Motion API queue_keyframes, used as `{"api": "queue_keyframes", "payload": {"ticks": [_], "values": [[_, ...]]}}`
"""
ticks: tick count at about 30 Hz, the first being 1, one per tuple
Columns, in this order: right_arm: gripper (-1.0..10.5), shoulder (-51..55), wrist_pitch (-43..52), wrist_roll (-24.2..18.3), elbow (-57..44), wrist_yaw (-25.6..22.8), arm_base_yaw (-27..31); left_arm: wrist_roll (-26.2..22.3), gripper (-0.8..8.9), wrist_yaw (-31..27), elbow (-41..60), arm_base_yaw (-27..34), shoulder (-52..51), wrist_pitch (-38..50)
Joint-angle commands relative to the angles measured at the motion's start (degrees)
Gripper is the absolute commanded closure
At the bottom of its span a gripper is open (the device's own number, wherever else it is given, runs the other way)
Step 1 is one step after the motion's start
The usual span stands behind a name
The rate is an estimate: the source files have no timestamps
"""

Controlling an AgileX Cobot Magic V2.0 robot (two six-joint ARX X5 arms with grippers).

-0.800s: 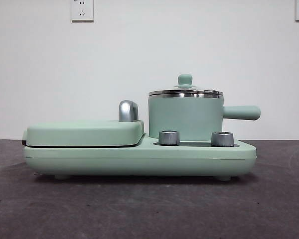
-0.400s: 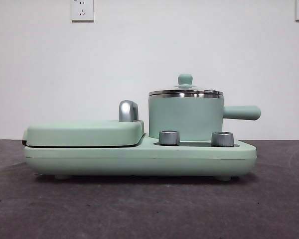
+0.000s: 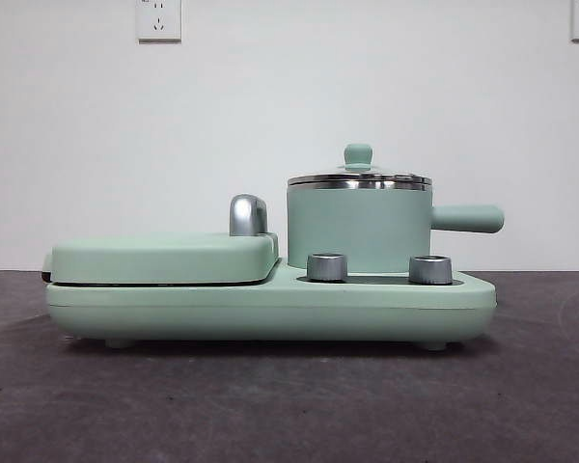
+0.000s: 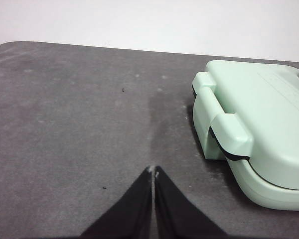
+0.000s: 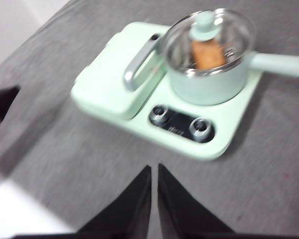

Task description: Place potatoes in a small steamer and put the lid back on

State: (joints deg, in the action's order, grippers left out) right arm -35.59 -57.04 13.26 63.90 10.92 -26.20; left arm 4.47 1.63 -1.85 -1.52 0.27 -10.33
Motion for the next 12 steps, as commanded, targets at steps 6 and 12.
{"api": "queue_keyframes", "payload": {"ticks": [6,12], "values": [[9.3,11.4,28.0,-5.4,-21.9,0.6,17.0,-0.2,8.08,0.0,1.1,0.0,-0.1,-0.1],[9.3,22.3,40.9,-12.8,-40.5,-4.5,26.5,-0.2,8.08,0.0,1.1,0.0,-0.1,-0.1]]}}
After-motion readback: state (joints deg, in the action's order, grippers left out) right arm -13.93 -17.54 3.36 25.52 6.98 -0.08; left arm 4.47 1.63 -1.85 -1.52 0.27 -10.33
